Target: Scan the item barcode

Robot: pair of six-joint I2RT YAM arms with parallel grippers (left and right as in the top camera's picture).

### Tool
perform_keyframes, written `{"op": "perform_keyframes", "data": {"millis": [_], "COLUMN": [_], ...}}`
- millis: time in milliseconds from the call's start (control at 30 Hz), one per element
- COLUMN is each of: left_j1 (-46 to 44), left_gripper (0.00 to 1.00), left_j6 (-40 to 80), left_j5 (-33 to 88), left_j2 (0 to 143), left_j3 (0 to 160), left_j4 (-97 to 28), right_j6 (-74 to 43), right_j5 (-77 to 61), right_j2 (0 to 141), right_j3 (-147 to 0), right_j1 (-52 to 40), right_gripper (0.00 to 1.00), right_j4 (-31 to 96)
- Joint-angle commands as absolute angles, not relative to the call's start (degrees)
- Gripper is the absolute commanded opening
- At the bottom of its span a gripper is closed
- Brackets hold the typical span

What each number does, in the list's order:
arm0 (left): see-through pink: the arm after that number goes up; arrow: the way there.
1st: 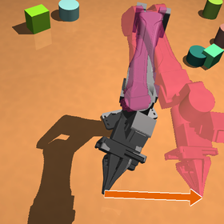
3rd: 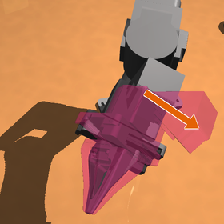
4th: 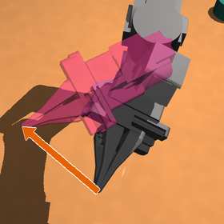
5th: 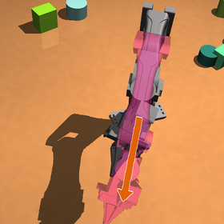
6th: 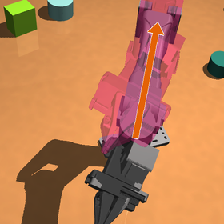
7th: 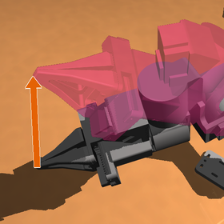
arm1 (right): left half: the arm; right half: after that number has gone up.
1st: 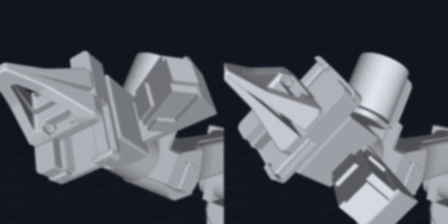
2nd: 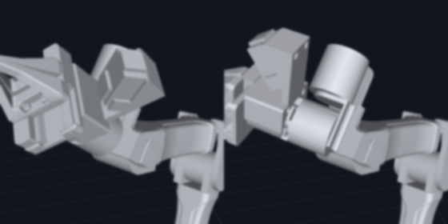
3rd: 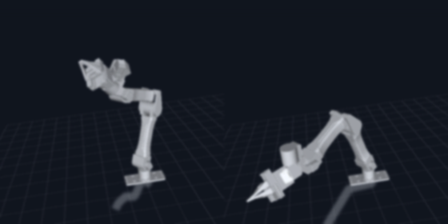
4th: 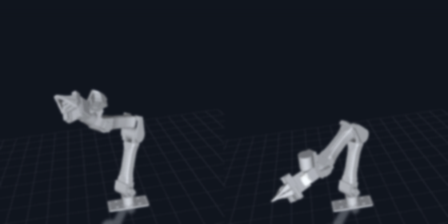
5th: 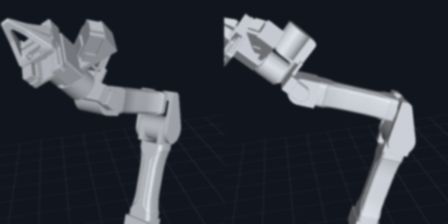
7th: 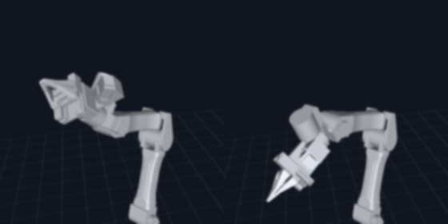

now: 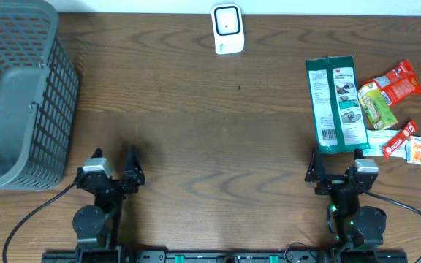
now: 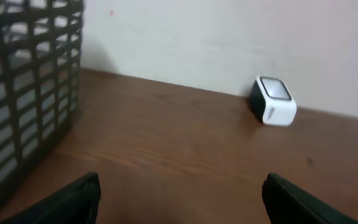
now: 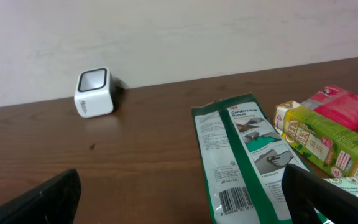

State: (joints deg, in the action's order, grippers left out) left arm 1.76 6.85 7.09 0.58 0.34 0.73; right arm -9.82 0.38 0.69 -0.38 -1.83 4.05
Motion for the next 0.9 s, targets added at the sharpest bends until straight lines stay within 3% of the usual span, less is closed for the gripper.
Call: {"op": "perform_keyframes", "data": {"millis": [0, 867], "left_j1": [1.5, 1.5], "left_gripper": [0.84, 0.84], "left_j6": [-1.9, -2.3], "left_j5": [11.4, 11.0], "left_j2": [0.1, 0.2], "left_j3": [0.2, 0.2], "left_j4": [-0.2, -3.0], "right_j6": [-9.1, -9.1], "right_j5": [0.1, 0.1], "right_j2": [0.3, 0.3], "right_j3": [-0.3, -0.3], "right_j1": [-1.5, -1.5], "right_gripper": [0.99, 0.99], "right_j4": [4.3, 4.3]}}
